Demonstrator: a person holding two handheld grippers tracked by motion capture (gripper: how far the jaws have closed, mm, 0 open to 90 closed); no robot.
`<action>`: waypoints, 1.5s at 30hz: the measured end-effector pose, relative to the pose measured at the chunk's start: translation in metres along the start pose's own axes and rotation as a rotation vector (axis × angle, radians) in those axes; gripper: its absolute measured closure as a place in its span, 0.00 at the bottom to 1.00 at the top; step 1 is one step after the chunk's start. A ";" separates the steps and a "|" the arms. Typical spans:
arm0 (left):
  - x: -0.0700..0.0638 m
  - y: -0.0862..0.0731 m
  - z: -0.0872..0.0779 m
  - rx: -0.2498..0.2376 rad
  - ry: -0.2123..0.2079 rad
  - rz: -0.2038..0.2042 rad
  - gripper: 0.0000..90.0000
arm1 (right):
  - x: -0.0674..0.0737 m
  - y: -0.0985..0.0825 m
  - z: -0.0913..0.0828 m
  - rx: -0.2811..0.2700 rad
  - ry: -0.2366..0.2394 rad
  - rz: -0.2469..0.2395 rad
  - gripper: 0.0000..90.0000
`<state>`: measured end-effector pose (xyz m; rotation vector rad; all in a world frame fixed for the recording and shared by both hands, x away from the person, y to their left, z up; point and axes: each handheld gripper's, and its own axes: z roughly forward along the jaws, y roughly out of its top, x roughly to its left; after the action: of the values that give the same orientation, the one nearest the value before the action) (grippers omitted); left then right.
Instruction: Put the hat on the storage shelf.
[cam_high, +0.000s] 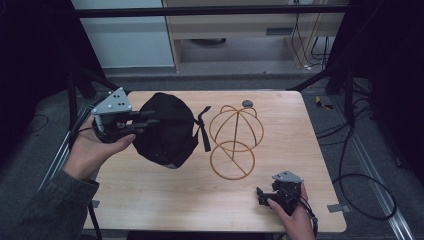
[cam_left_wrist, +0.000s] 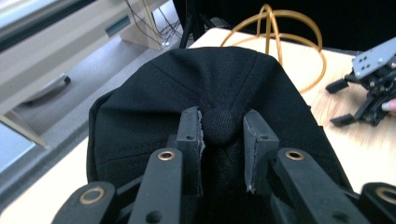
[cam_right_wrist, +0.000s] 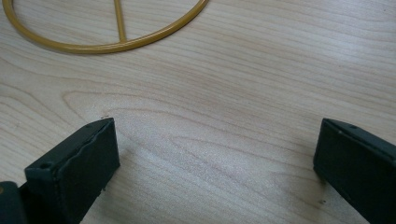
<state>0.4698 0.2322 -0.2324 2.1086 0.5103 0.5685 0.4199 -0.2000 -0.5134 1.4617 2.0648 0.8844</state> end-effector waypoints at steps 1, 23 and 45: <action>0.000 0.000 0.000 0.000 0.000 0.000 0.79 | 0.000 0.000 0.000 0.001 0.000 0.003 0.00; -0.024 0.072 0.041 -0.045 -0.050 0.053 0.80 | 0.000 0.000 0.000 0.003 -0.002 0.000 0.00; -0.038 0.108 0.062 -0.046 -0.061 0.098 0.80 | 0.000 0.001 0.001 0.001 -0.001 0.004 0.00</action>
<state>0.4898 0.1140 -0.1830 2.1088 0.3572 0.5642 0.4208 -0.1992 -0.5137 1.4672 2.0629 0.8842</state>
